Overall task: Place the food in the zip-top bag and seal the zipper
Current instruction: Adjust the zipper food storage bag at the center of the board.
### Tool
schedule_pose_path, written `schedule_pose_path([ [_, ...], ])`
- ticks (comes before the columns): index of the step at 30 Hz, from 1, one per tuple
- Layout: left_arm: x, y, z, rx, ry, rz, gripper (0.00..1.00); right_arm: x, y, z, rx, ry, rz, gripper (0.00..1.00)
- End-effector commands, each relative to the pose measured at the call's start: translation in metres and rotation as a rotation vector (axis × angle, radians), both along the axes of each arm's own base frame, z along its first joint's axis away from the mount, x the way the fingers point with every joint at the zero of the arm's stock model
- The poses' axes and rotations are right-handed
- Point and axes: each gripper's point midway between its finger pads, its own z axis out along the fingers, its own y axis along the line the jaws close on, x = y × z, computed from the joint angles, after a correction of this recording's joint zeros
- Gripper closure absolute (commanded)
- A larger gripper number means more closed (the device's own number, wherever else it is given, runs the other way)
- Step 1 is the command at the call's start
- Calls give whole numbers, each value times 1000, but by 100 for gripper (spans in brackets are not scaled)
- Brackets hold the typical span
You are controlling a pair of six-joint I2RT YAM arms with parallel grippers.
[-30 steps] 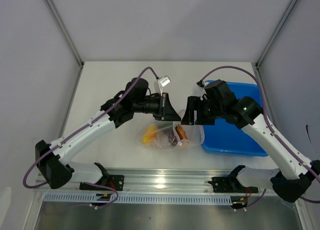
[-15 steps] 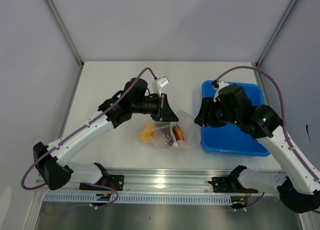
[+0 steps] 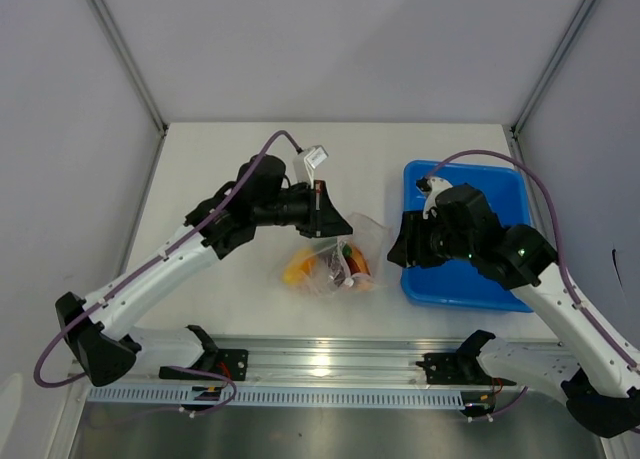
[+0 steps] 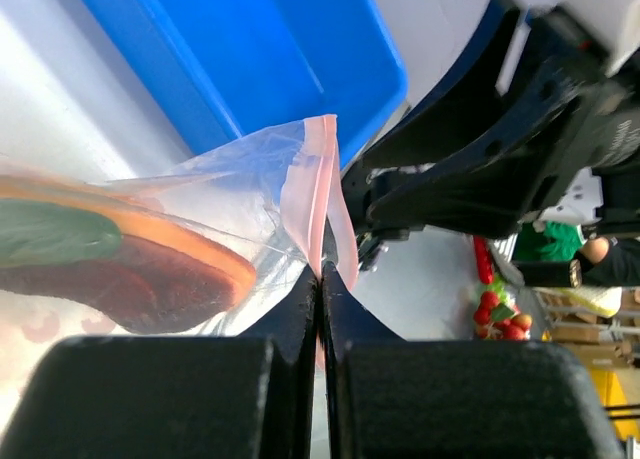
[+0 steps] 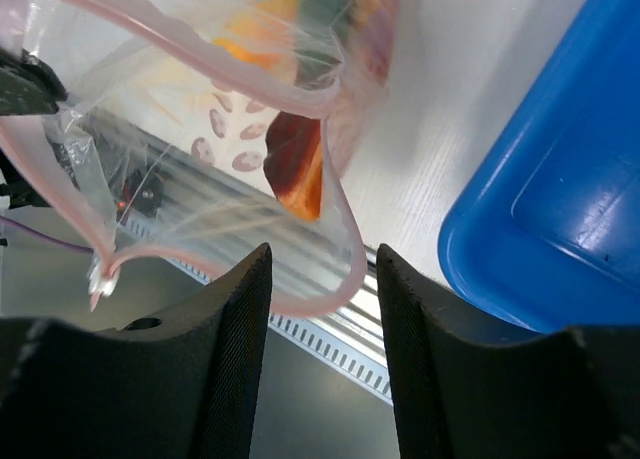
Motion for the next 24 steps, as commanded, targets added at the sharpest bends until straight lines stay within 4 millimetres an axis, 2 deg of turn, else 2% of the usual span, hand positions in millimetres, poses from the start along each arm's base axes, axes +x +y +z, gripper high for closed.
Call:
schedule_pose_path([
  [1, 6, -3, 37, -116, -52, 35, 100, 4, 17, -2, 39, -7, 61, 52],
  [7, 3, -2, 33, -117, -34, 33, 99, 26, 22, -14, -18, -20, 44, 55],
  [11, 0, 7, 26, -94, -38, 58, 99, 41, 25, -23, -36, -20, 46, 68],
  [12, -1, 8, 24, -91, -37, 59, 99, 47, 29, -24, -17, -27, 53, 80],
  [14, -2, 12, 17, -76, -28, 74, 99, 55, 38, -28, 23, 3, 99, 90],
  [15, -2, 14, 11, -66, -24, 88, 99, 62, 45, -24, 56, -14, 118, 94],
  [16, -3, 16, 12, -67, -27, 92, 99, 61, 54, -20, 96, -8, 170, 95],
  [17, -4, 16, 9, -63, -18, 101, 99, 67, 61, -24, 101, 0, 205, 96],
  [19, -5, 16, 3, -58, -10, 107, 99, 77, 77, -10, 162, -39, 260, 96],
  [20, -3, 17, -1, -56, 0, 123, 99, 75, 86, -6, 200, -26, 314, 96],
  [21, -3, 16, -4, -55, 7, 126, 99, 83, 94, -12, 207, -10, 336, 97],
  [23, 2, 14, -10, -47, 26, 147, 99, 88, 109, -2, 252, -13, 390, 97],
  [24, 4, 14, -14, -41, 32, 157, 99, 93, 116, -11, 253, 14, 402, 96],
])
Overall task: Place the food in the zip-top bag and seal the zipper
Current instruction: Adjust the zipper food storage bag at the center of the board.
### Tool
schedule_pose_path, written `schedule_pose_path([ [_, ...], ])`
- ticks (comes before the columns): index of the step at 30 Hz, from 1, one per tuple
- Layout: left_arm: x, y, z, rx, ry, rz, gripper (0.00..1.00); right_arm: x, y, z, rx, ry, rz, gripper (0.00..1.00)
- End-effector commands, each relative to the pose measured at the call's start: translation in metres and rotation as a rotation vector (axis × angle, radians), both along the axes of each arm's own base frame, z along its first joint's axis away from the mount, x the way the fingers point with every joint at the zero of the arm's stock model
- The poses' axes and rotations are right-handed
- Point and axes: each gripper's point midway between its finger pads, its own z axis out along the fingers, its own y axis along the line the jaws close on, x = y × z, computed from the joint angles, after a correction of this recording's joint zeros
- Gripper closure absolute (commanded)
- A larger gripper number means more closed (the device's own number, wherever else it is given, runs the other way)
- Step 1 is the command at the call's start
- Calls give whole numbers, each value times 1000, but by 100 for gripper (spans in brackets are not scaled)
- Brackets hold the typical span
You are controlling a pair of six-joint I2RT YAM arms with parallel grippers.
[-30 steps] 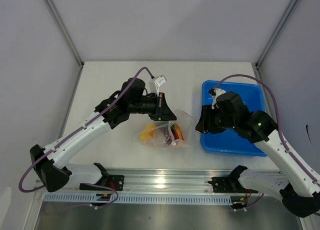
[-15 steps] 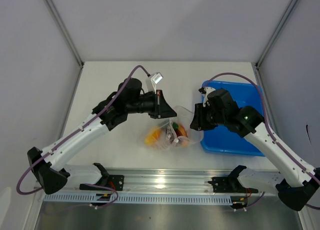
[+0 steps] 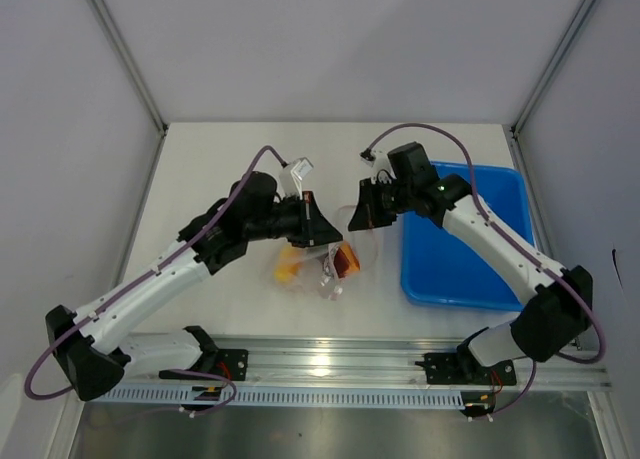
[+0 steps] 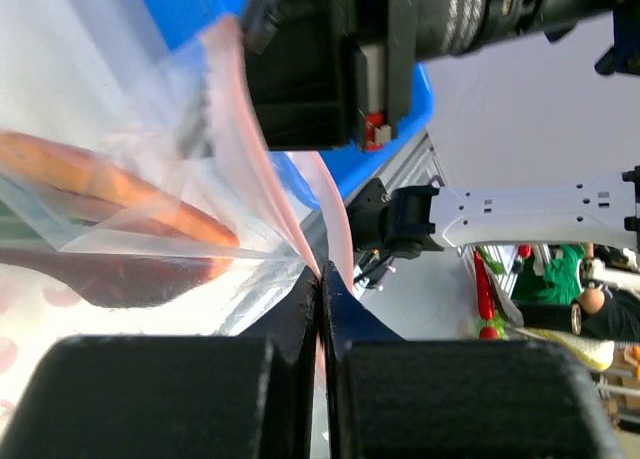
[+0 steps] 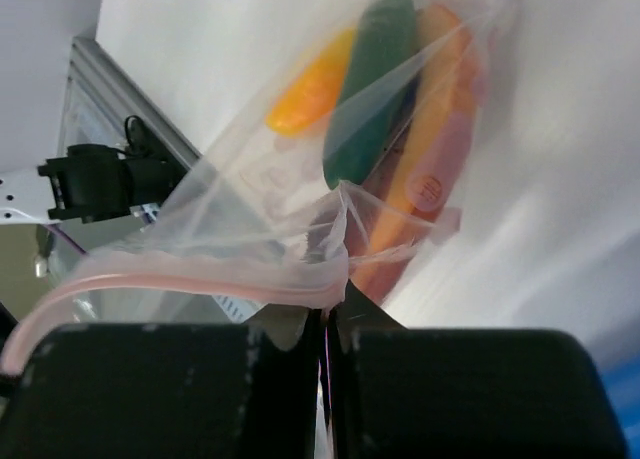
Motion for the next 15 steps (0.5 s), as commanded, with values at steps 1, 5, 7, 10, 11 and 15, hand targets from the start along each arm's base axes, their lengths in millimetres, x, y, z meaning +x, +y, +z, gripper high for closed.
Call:
schedule_pose_path([
  [1, 9, -3, 1, -25, 6, 54, 99, 16, 38, 39, 163, -89, 151, 97],
  [5, 24, -9, -8, -23, 47, 119, 100, 41, 41, 30, 113, -56, 90, 66],
  [7, 33, -15, -11, -32, 51, 138, 99, 63, 27, 25, 54, -56, -11, 49],
  [10, 47, -24, -13, -41, 73, 172, 99, 84, -12, 36, -6, -79, -173, 35],
  [11, 51, -27, -12, -49, 81, 183, 99, 84, -24, 37, -21, -71, -204, 33],
  [15, 68, -42, -14, -55, 102, 203, 100, 71, -65, 50, -92, -117, -291, 31],
])
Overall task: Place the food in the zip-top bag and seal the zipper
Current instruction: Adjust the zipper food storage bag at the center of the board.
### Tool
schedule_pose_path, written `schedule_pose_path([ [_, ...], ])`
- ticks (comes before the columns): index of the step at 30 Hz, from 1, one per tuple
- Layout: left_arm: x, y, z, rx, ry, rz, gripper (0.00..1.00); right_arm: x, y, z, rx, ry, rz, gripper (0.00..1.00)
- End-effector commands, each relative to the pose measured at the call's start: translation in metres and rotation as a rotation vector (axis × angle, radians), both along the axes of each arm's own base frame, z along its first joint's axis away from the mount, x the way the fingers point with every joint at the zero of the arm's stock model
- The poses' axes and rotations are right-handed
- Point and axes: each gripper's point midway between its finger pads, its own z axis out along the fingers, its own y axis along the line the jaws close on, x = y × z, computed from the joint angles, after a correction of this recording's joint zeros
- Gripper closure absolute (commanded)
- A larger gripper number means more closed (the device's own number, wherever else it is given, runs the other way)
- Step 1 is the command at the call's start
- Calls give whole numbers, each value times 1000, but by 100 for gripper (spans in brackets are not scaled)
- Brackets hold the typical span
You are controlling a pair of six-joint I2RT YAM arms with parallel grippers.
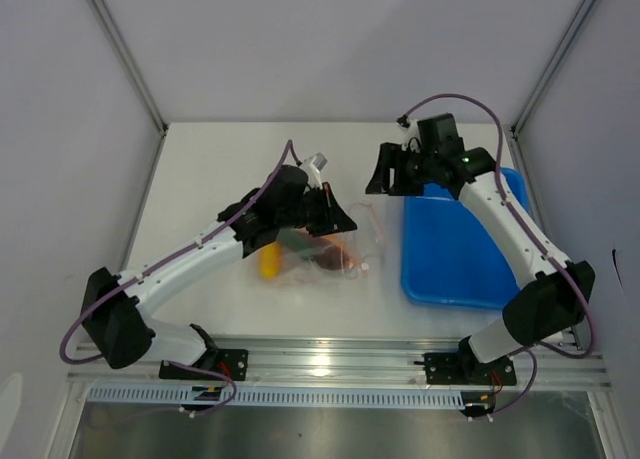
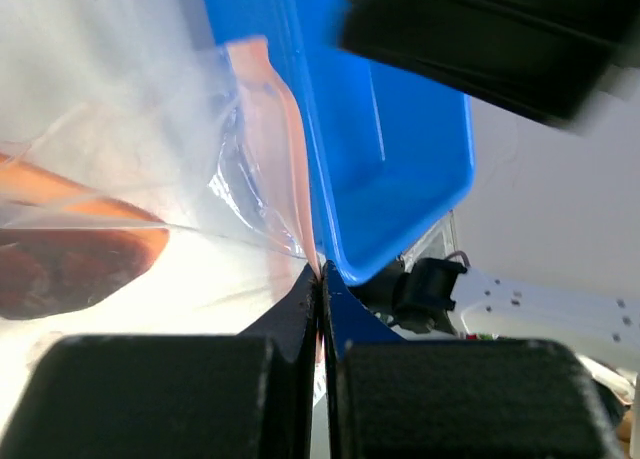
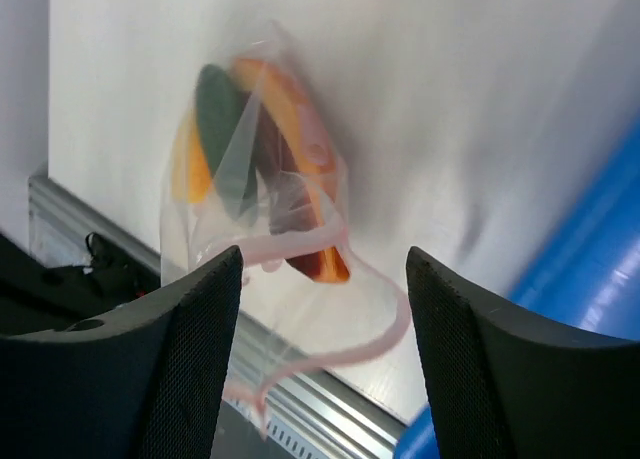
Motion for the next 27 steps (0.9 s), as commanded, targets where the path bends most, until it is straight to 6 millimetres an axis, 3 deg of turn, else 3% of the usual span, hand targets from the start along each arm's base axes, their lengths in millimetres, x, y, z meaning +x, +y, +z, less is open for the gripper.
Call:
schedule_pose_path([
  [1, 25, -22, 32, -87, -34, 37, 99, -21, -35, 30, -71, -71, -81, 31],
  [2, 28, -25, 30, -88, -22, 38, 99, -35, -38, 36, -64, -70, -70, 32],
  [3, 31, -30, 35, -98, -27, 33, 99, -47, -40, 24, -71, -36, -65, 32],
  [6, 38, -39, 36, -110, -21, 19, 99, -84, -37, 24, -5, -11, -23, 35],
  [7, 39, -41, 38, -116, -24, 10, 99, -98, -37, 7, -3, 38, -16, 35],
  [8, 41, -43, 35, -113, -19, 7, 99, -112, -32, 16, 54, 11, 14, 36],
  [10, 43, -43, 32, -110, -14, 4, 99, -131, -26, 4, 88, 65, 23, 37],
  [12, 43, -44, 31, -112, -10, -4, 100, -145, -20, 7, 118, 52, 34, 38],
  [18, 43, -43, 33, -120, -14, -19, 99, -152, -23, -16, 98, 83, 13, 45],
  [27, 34, -37, 39, -123, -32, -41, 99, -132, -9, -33, 129, 68, 27, 50],
])
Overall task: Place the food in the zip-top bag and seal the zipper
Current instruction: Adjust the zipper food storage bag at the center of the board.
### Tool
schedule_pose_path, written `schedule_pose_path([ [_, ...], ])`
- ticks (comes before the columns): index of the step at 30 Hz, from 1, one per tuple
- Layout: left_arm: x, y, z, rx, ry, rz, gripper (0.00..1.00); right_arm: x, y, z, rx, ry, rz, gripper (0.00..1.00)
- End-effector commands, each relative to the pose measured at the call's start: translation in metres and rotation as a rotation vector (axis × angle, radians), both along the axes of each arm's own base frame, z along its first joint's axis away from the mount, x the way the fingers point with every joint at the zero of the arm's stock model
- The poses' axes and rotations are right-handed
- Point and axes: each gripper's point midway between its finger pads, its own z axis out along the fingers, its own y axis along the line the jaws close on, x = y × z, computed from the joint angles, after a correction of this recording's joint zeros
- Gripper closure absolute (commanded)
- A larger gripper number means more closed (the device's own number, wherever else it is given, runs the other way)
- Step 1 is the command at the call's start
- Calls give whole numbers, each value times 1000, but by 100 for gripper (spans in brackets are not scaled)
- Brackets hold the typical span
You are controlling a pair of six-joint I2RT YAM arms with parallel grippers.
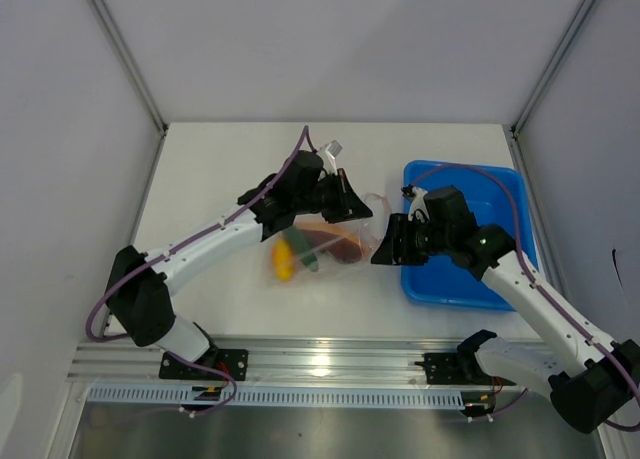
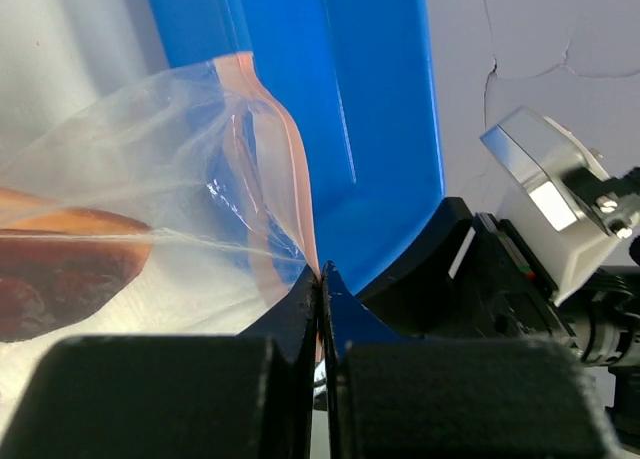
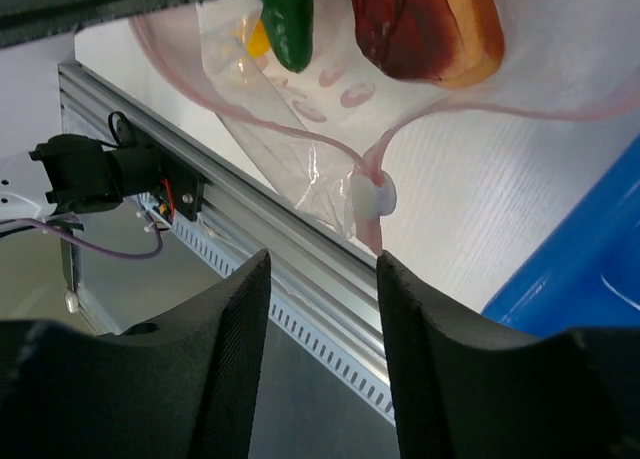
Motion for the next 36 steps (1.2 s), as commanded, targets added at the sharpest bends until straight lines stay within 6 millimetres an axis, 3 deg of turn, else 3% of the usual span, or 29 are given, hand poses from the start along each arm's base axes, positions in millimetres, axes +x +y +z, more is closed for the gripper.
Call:
schedule_pose_path([
  [1, -2, 1, 37, -76, -73, -21, 99, 18, 12, 7, 63, -63, 5, 52],
  [8, -7, 4, 40, -83, -82, -34, 99, 36, 3, -9, 85, -50, -55, 60],
  [14, -8, 4, 40, -84, -87, -37, 99, 36, 1, -8, 150, -50, -49, 64],
  [26, -10, 4, 34, -79, -82, -48, 99, 38, 20, 13, 297, -69, 21, 73],
  [29, -10, 4, 33, -78, -76, -51, 100, 36, 20, 8, 292, -46, 21, 84],
  [36, -8, 4, 35, -82, -84, -44, 99, 35, 19, -3, 269, -17, 10, 87],
])
